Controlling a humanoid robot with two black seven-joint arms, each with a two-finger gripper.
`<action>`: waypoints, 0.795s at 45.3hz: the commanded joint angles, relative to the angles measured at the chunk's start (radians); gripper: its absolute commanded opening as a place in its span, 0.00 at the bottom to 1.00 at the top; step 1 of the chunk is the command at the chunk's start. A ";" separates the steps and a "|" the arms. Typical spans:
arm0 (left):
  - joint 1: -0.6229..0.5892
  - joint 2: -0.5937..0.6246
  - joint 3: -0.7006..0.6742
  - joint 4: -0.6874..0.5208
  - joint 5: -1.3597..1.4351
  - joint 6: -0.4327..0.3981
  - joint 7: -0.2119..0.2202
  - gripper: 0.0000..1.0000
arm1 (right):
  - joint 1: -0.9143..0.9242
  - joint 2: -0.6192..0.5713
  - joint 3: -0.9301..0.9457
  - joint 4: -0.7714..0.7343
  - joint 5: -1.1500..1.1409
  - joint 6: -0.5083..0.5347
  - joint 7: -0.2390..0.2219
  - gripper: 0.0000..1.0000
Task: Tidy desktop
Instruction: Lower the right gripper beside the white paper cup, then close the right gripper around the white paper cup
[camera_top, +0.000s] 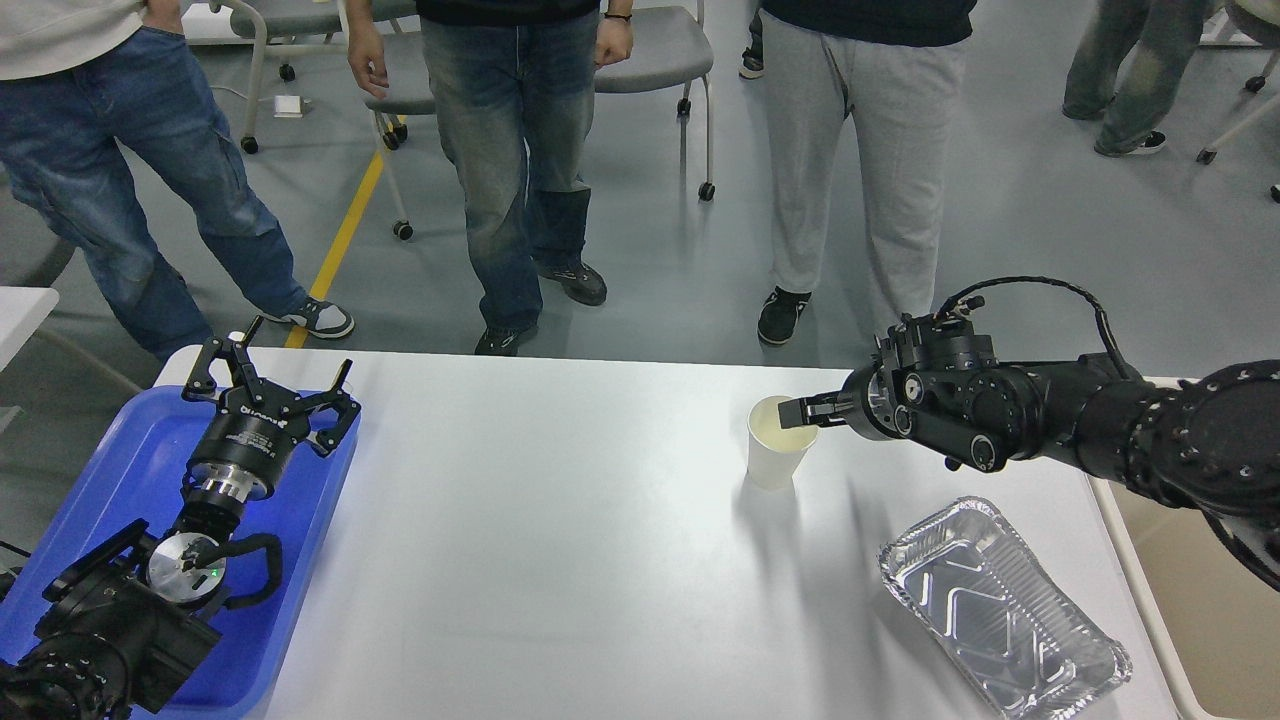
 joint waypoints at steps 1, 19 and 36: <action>0.000 0.000 -0.001 0.002 0.000 0.000 -0.001 1.00 | -0.040 0.014 0.000 -0.056 0.000 0.000 0.010 0.98; 0.000 0.000 -0.001 0.000 0.000 0.000 -0.001 1.00 | -0.083 0.052 0.000 -0.109 0.000 -0.005 0.056 0.73; 0.000 0.000 0.001 0.000 0.000 0.000 0.001 1.00 | -0.093 0.060 -0.002 -0.117 -0.006 -0.009 0.061 0.00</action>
